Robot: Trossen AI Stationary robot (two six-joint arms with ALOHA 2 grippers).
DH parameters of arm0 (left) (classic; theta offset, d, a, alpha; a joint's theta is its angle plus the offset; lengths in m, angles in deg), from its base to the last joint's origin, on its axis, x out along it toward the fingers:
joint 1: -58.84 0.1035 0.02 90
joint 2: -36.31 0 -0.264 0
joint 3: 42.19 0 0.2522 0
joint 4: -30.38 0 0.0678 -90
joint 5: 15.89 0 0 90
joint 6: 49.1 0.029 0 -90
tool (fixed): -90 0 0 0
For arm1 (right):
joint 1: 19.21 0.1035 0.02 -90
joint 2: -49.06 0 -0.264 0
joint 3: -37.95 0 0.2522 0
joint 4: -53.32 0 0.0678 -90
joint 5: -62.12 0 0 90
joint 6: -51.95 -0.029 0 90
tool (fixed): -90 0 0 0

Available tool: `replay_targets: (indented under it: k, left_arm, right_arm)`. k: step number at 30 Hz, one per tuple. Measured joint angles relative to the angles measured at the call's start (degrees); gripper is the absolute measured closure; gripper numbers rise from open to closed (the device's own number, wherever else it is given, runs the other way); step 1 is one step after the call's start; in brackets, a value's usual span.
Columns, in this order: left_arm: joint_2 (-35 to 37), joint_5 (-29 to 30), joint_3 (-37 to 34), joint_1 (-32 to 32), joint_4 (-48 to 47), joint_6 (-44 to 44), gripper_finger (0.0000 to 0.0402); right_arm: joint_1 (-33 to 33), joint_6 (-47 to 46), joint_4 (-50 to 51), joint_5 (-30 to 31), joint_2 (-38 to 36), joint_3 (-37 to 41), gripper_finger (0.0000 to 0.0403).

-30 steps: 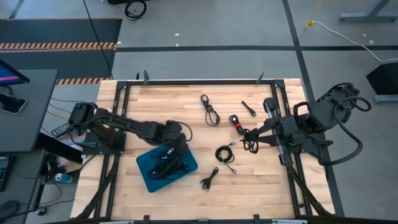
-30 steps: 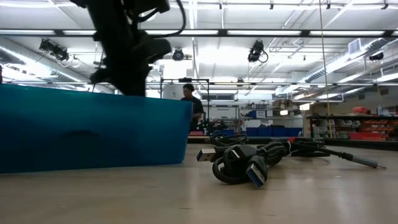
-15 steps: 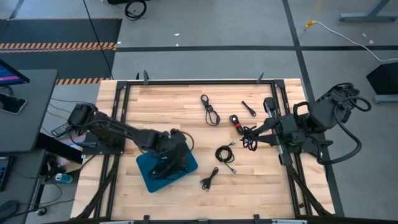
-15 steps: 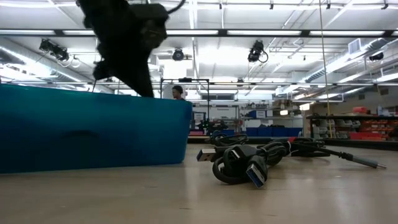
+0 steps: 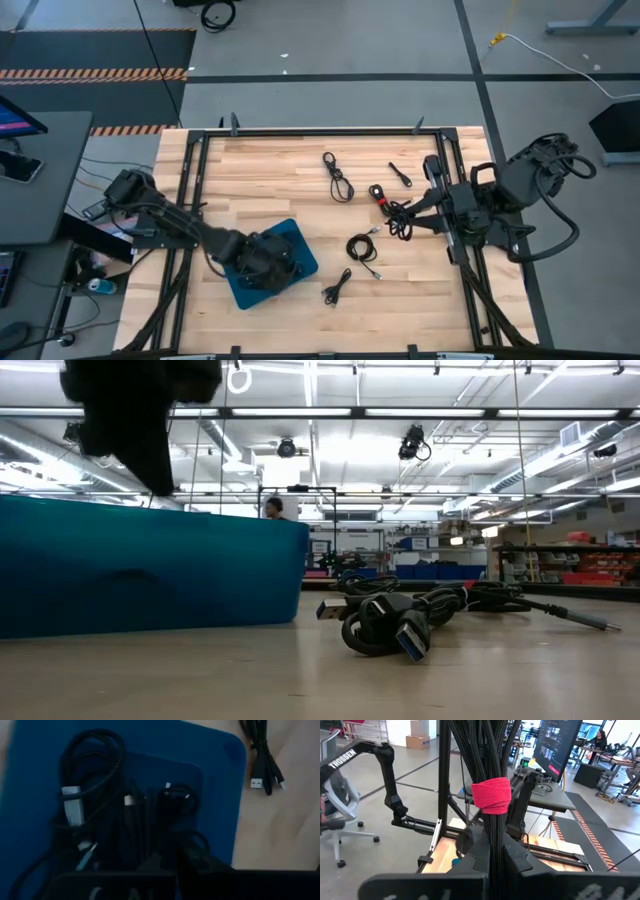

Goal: Pick and place USB-C Cables
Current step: Put the black charger cable into the blue bin

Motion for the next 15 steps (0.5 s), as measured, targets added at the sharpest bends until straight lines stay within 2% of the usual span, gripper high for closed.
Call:
replay_targets:
  k: [4, 8, 10, 13, 15]
  left_arm:
    - [-0.4, 0.2, 11.7, -3.1, -24.7, -5.5, 0.0401]
    - [-0.4, 0.1, 23.1, -7.7, -47.0, -15.2, 0.0401]
    - [-0.2, 0.2, 26.4, -10.7, -49.9, -20.5, 0.0401]
    - [0.5, 1.2, 26.4, -15.4, -49.5, -27.3, 0.0401]
    - [0.1, -0.7, 25.0, -18.4, -49.8, -31.9, 0.0401]
  right_arm:
    - [0.0, 0.0, 0.2, 0.0, 0.0, 0.0, 0.0385]
    - [0.0, 0.0, 1.1, 0.0, 0.0, 0.0, 0.0385]
    - [0.0, 0.0, 1.3, 0.0, 0.0, 0.0, 0.0385]
    - [0.0, 0.0, 2.1, 0.0, 0.0, 0.0, 0.0385]
    - [0.0, 0.0, 2.7, 0.0, 0.0, 0.0, 0.0385]
